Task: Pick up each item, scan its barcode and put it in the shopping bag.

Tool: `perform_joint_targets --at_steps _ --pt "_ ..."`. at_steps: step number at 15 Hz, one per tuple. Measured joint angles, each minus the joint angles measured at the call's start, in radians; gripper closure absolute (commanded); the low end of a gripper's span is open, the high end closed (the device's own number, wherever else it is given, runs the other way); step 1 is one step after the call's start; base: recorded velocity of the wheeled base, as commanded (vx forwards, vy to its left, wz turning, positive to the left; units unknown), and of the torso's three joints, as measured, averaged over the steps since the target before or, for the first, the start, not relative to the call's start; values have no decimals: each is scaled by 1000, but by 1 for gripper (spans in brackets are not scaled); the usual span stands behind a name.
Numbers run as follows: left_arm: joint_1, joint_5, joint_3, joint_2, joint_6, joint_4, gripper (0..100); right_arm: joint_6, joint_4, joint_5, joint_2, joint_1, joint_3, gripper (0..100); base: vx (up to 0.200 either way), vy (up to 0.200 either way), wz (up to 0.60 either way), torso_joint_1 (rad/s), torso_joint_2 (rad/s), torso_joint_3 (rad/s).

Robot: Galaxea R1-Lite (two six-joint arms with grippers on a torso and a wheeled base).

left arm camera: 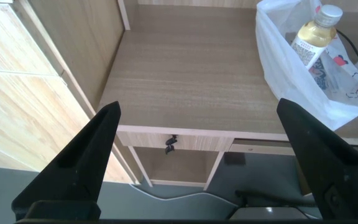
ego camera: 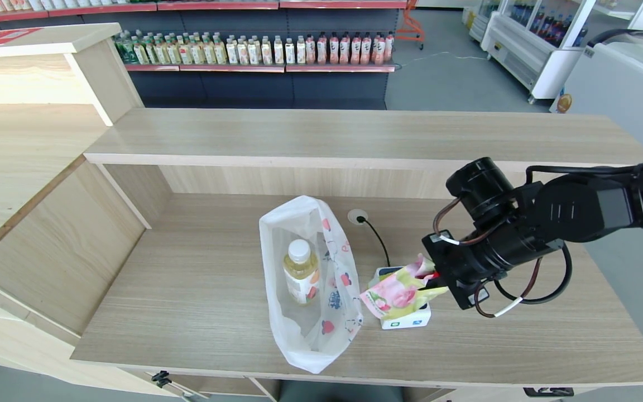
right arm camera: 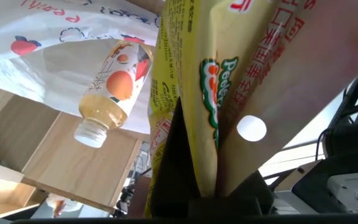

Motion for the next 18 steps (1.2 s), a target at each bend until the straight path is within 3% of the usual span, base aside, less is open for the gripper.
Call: perform_joint_targets --at_steps 18 --pt "0 0 0 0 1 0 0 2 -1 -3 -3 -13 -3 100 0 0 0 0 0 0"
